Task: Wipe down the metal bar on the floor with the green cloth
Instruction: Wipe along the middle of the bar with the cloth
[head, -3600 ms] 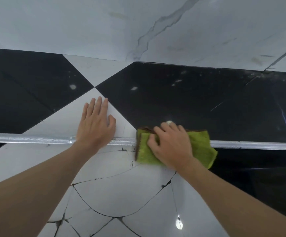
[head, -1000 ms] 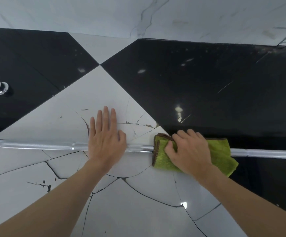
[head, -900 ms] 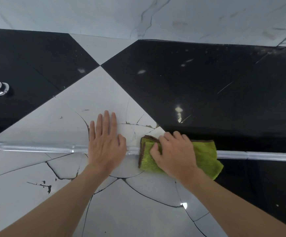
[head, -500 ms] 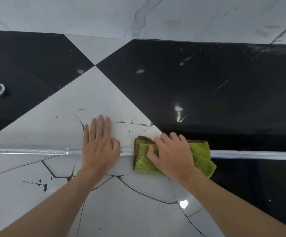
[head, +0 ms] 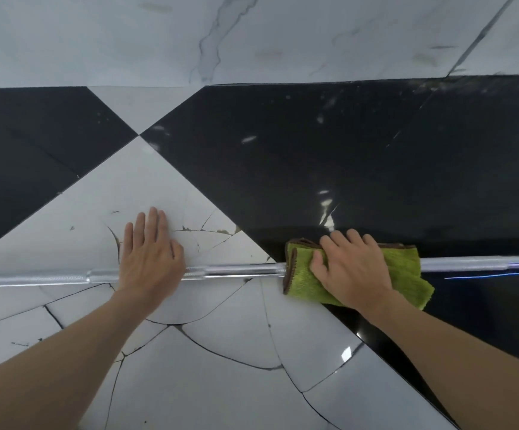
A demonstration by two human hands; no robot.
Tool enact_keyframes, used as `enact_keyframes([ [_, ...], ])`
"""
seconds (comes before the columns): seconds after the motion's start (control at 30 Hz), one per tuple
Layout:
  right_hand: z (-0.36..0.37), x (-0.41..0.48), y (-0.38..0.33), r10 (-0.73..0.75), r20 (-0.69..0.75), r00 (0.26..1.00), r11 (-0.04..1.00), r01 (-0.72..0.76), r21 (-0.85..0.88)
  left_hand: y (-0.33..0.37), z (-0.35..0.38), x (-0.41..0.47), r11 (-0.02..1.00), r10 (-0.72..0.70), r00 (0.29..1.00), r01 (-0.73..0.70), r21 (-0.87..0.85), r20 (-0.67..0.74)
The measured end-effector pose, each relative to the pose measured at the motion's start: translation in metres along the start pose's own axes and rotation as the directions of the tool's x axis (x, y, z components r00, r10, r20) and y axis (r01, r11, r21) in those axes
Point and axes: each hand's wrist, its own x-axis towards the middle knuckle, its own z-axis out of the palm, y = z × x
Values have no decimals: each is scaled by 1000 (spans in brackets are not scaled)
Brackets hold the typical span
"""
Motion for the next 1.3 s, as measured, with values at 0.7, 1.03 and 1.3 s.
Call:
enact_keyframes([
  [0.7, -13, 4, -13, 150, 146, 978, 985, -136, -103, 147, 13, -14, 940, 326, 944, -330, -89, -49],
  [1.03, 6, -3, -7, 173, 39, 984, 981, -175, 77, 148, 13, -15, 947, 308, 947, -314, -68, -89],
  [1.3, 10, -7, 19, 37, -59, 998, 985, -27, 170, 154, 15, -11, 974, 214, 961, -224, -39, -177],
])
